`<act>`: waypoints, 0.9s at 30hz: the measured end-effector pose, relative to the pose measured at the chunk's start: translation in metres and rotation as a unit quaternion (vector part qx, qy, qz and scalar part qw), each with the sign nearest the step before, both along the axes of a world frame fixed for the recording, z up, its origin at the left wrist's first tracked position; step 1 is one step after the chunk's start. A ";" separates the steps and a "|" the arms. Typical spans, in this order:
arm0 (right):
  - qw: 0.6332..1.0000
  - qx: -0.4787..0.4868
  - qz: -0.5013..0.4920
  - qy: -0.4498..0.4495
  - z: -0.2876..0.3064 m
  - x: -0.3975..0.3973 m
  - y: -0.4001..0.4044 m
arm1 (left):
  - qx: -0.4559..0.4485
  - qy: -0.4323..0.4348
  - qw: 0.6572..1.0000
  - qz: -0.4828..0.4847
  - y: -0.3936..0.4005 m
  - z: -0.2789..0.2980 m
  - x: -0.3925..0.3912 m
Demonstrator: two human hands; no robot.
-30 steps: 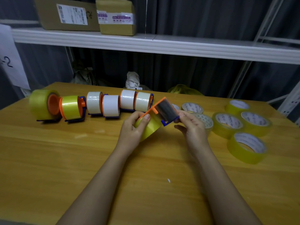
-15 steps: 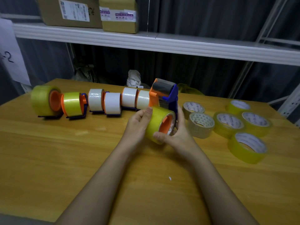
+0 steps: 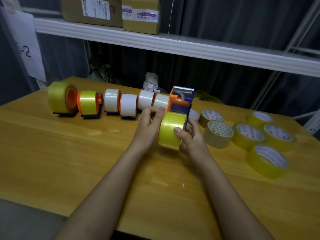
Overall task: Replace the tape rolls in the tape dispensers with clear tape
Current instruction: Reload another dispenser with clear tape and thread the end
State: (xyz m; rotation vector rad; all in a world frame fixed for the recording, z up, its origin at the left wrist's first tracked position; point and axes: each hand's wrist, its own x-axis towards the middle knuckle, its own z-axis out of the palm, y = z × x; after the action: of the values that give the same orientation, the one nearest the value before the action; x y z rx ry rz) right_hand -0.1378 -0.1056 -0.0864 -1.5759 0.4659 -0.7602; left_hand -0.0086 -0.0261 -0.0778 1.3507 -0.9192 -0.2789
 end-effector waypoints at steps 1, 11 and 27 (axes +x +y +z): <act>1.000 0.012 -0.001 0.011 -0.001 0.002 0.000 | 0.017 0.006 1.000 0.000 0.000 -0.001 0.001; 0.991 0.105 0.045 0.071 0.003 0.011 0.006 | 0.149 0.088 0.976 -0.131 0.033 -0.001 -0.007; 0.969 -0.021 0.085 0.232 0.042 0.068 0.041 | 0.195 0.125 0.973 0.024 0.104 0.033 0.042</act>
State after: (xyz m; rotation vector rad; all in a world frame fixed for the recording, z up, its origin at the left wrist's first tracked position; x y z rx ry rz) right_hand -0.0701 -0.0646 -0.0442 -1.8123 0.6447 -0.2649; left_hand 0.0335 0.0781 -0.0450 1.6497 -0.6367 -0.6018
